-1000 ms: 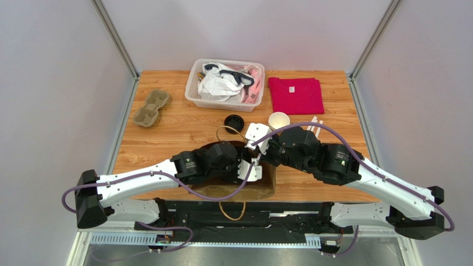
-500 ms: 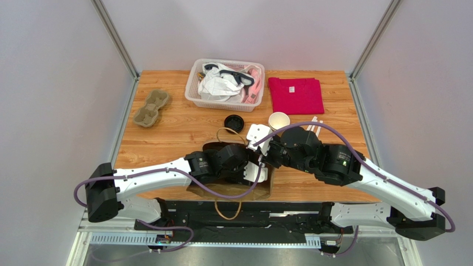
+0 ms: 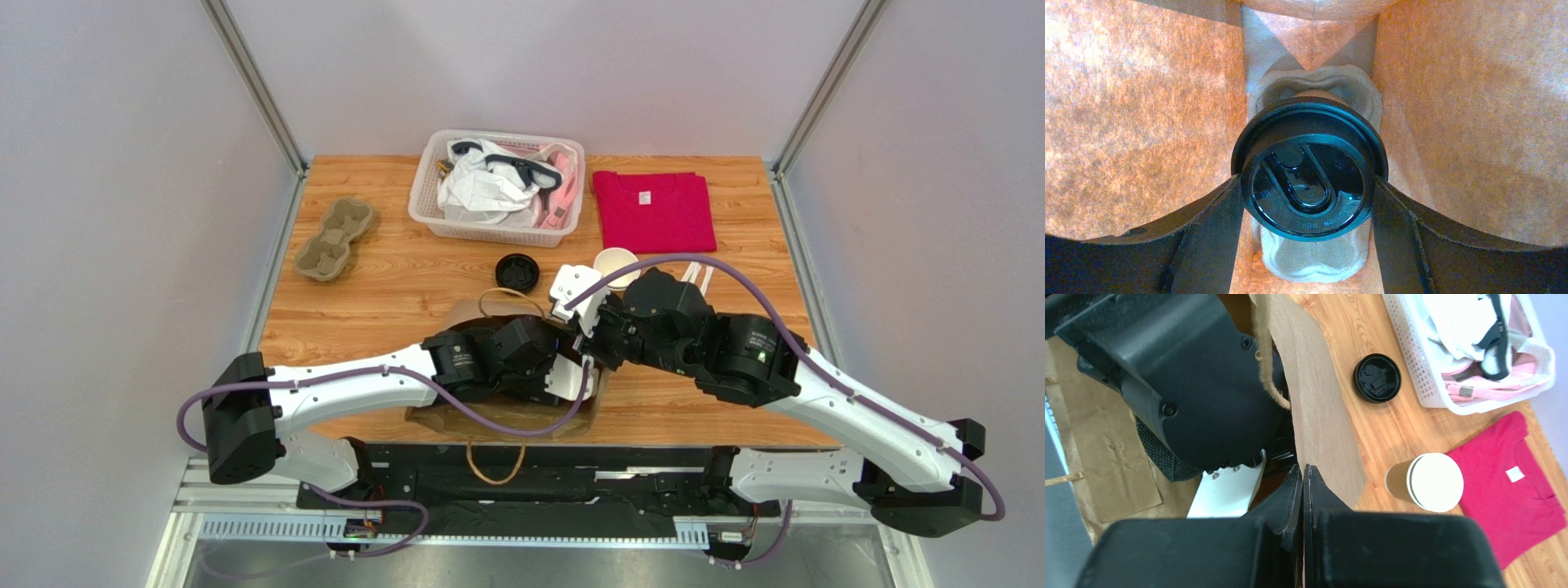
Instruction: Pack the takeout coffee
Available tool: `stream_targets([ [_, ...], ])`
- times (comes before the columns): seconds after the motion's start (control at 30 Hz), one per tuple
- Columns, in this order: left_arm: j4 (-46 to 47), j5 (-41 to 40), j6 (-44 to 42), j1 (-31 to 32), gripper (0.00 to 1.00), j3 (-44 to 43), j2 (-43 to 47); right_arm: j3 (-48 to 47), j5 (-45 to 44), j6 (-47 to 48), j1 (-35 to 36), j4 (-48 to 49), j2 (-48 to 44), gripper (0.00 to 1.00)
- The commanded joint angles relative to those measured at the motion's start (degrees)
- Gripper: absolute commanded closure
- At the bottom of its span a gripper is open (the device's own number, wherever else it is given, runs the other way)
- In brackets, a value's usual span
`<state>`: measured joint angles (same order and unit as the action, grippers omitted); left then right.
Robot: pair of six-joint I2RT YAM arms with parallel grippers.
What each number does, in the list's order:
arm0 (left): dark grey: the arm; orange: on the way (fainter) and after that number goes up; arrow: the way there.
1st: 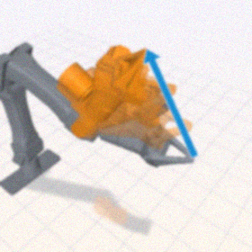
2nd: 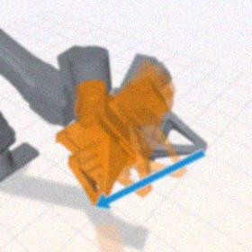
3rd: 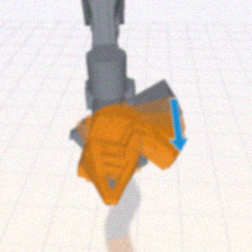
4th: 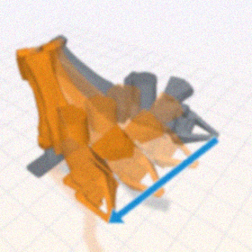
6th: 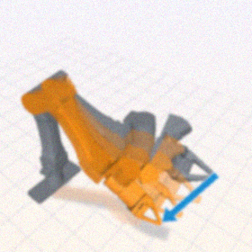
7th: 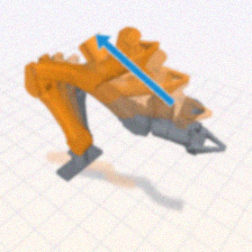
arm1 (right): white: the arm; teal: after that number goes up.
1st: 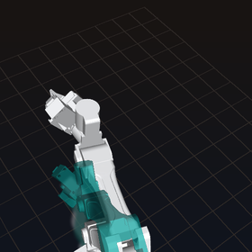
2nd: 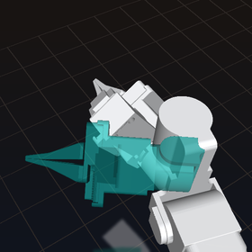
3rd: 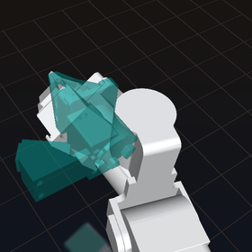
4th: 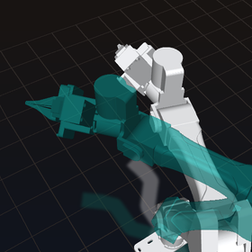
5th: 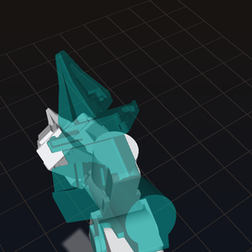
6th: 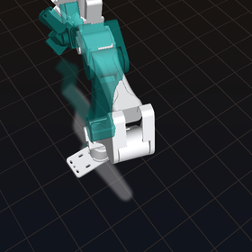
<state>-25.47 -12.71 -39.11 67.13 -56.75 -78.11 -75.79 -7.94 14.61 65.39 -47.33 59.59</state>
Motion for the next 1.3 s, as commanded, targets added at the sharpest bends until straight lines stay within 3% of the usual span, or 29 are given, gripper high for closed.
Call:
stream_targets([
  [0.0, 1.5, -2.1, -1.8, 0.1, 0.99, -0.7, -1.3, -2.4, 5.6, -2.6, -3.6, -1.8, 1.0, 1.00],
  [0.17, 0.3, 0.1, -1.6, -0.1, 0.99, -2.0, -2.0, -5.8, 15.1, -2.6, -10.2, -4.3, 3.9, 1.00],
  [0.53, -15.6, 8.0, 0.3, -2.9, 1.00, -11.9, -4.9, -14.7, 35.6, 3.3, -18.8, -13.9, 12.7, 1.00],
  [0.7, -18.5, 9.7, 0.8, -7.1, 1.00, -14.5, -8.1, -20.4, 43.4, 4.9, -22.8, -18.8, 19.1, 1.00],
  [0.87, -17.5, 9.8, -0.2, -8.7, 1.00, -15.7, -11.2, -25.2, 47.0, 6.9, -24.8, -23.5, 24.2, 1.00],
  [1.27, -18.0, 15.3, 0.4, -13.2, 1.00, -15.1, -15.7, -27.6, 47.8, 7.5, -26.1, -24.2, 28.7, 1.00],
])
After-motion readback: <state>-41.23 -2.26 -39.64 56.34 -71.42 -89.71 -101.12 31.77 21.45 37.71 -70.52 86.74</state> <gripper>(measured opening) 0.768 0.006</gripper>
